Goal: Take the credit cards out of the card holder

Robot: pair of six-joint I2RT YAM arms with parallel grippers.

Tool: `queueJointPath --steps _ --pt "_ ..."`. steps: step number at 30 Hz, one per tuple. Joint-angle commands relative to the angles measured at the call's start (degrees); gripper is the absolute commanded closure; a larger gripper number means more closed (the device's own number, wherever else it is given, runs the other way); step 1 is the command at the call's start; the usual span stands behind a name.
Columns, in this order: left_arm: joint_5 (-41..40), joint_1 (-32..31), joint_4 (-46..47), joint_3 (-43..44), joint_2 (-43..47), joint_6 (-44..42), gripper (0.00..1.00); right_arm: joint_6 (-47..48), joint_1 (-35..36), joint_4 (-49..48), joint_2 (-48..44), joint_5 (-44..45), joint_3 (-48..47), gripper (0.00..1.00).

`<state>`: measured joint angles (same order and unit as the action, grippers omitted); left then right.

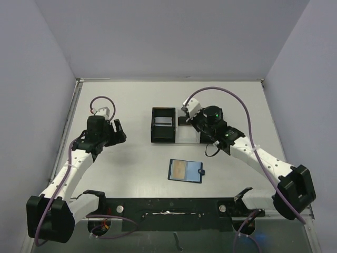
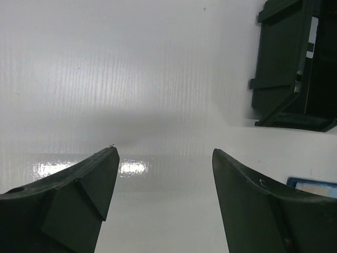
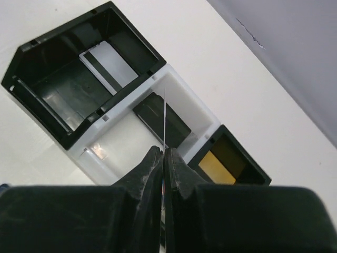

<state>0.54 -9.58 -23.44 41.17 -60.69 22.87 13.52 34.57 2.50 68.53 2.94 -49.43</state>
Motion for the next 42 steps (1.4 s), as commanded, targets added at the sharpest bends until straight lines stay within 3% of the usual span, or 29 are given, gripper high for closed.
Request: queueJointPath --steps 1,8,19,38,42 --pt "3.5 0.3 4.9 1.2 0.1 -1.1 0.28 13.8 -0.4 3.0 7.0 -3.2 -6.2 1.00" --pt "5.6 0.2 5.7 0.9 0.2 -1.7 0.28 24.3 -1.8 1.7 16.1 -4.0 -8.9 1.00" --pt "6.0 0.2 5.8 1.1 0.2 -2.1 0.28 32.7 -3.5 -1.1 24.1 -7.2 -12.2 1.00" --pt "6.6 0.3 6.1 1.5 -0.5 -2.5 0.27 41.8 -6.6 -3.7 38.0 -7.0 -19.1 1.00" --pt "6.6 0.3 6.0 1.5 -0.3 -2.6 0.27 42.2 -6.1 2.2 40.2 -8.0 -22.5 0.95"
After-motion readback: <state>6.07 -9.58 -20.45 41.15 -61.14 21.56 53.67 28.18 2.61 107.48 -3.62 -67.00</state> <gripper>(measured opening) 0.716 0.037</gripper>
